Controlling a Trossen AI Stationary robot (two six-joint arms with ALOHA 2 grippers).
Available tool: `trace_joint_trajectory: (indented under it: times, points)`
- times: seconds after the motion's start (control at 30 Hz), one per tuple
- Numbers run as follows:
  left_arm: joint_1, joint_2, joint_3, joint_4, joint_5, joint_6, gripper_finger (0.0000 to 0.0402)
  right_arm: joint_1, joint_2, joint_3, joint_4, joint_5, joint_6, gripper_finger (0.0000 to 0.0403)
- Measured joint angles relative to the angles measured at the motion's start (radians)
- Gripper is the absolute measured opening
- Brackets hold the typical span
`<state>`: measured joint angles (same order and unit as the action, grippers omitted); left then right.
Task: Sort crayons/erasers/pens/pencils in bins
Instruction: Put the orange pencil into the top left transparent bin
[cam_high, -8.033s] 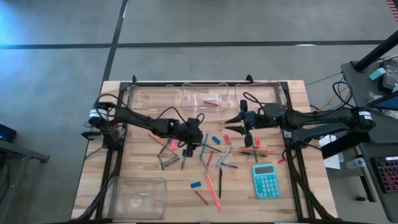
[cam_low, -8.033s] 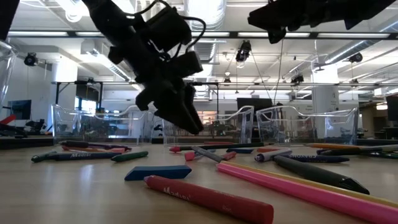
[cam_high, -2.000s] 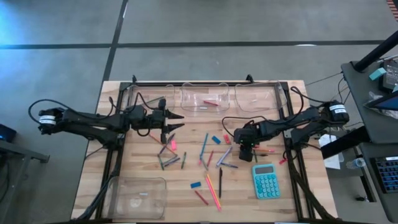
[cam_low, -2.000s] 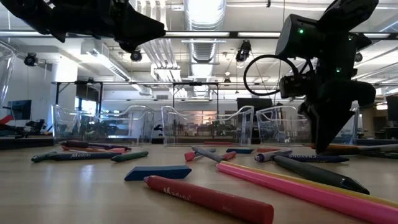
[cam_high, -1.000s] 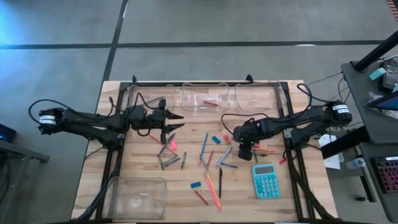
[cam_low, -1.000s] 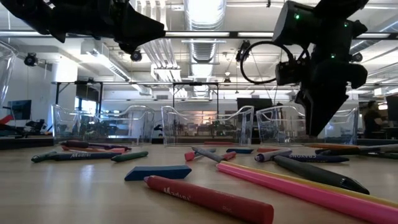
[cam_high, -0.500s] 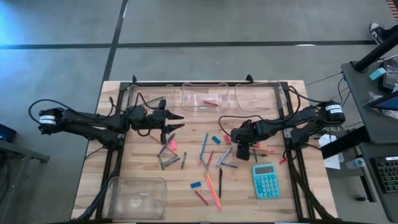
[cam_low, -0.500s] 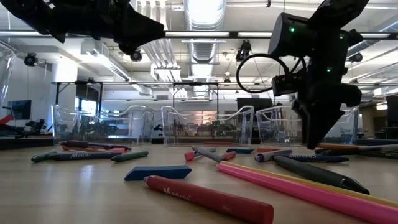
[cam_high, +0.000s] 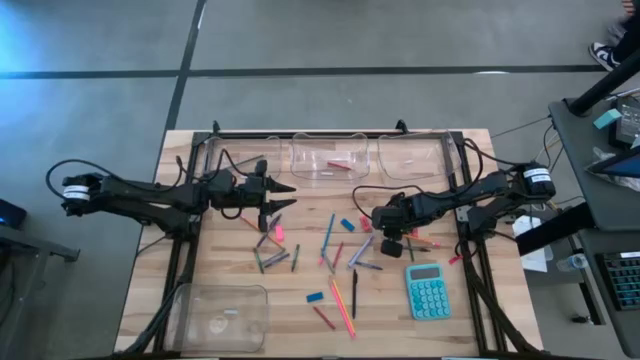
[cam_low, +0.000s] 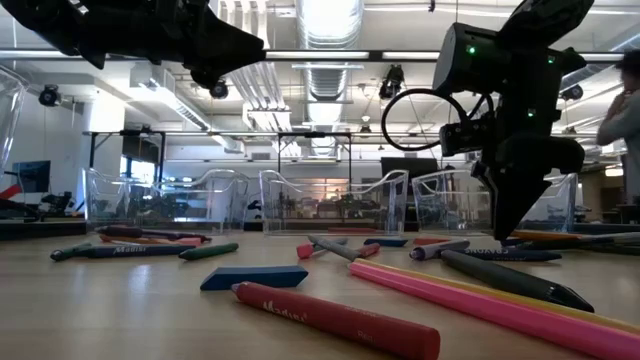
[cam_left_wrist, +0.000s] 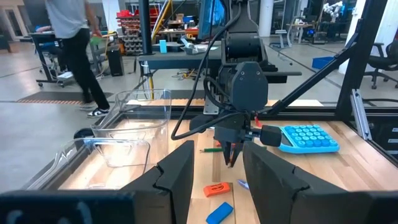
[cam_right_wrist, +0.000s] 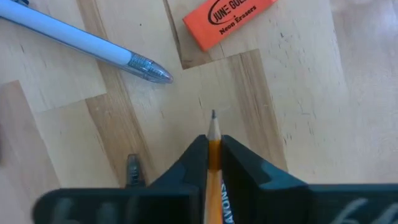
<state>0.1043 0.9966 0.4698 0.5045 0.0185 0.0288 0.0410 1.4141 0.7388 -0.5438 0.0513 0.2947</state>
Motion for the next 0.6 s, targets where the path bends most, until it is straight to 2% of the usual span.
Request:
trace_joint_trajectory:
  times: [0.37, 0.6]
  points:
    - [-0.001, 0.000, -0.001, 0.000, 0.000, -0.024, 0.0125, 0.000, -0.080, 0.067, -0.094, -0.006, 0.008, 0.0016]
    - [-0.001, 0.000, -0.004, 0.001, 0.000, -0.062, 0.0125, 0.000, -0.154, 0.191, 0.019, -0.002, -0.119, 0.0015]
